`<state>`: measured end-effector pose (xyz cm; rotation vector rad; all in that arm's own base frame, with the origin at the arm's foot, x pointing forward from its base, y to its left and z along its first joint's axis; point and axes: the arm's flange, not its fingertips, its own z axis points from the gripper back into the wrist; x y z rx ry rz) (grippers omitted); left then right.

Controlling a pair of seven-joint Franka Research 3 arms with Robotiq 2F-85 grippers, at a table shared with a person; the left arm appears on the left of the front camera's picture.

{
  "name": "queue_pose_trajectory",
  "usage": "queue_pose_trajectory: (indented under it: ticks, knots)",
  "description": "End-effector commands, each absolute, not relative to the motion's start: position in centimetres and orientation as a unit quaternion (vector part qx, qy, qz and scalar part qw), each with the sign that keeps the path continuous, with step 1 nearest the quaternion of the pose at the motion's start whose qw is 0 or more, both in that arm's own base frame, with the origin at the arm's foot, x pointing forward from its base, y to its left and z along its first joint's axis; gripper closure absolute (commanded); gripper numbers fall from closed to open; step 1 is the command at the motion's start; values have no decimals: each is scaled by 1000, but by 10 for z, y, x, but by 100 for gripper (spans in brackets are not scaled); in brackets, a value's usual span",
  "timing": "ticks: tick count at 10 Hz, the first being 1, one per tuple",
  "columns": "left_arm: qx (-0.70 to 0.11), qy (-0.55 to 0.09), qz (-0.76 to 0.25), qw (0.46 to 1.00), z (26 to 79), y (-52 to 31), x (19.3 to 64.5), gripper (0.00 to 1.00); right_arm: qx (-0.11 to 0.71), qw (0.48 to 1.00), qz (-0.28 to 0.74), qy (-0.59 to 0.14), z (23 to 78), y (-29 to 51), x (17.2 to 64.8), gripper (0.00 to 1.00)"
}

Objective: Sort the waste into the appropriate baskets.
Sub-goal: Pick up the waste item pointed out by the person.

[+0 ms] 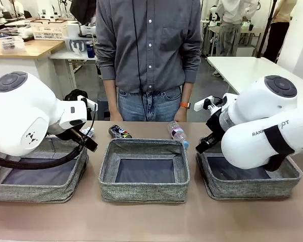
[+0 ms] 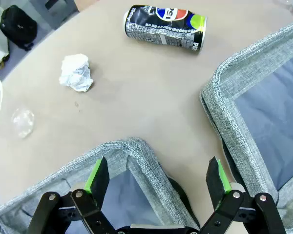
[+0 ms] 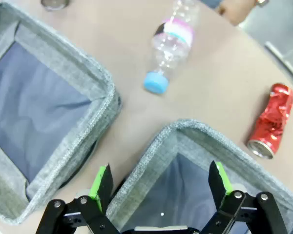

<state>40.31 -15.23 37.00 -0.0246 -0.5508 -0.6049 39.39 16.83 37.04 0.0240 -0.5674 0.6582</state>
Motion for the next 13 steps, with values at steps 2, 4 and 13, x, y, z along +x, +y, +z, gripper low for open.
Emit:
queue_pose_trajectory:
  ticks: [2, 4, 13]
  knots:
    - [-12, -268, -294, 917, 370, -152, 403, 0, 12, 907, 319, -275, 370, 168, 394, 0]
    - [-12, -268, -294, 917, 370, -152, 403, 0, 12, 907, 319, -275, 370, 168, 394, 0]
    - [-8, -234, -297, 926, 460, -170, 361, 0, 38, 911, 297, -283, 458, 148, 361, 0]
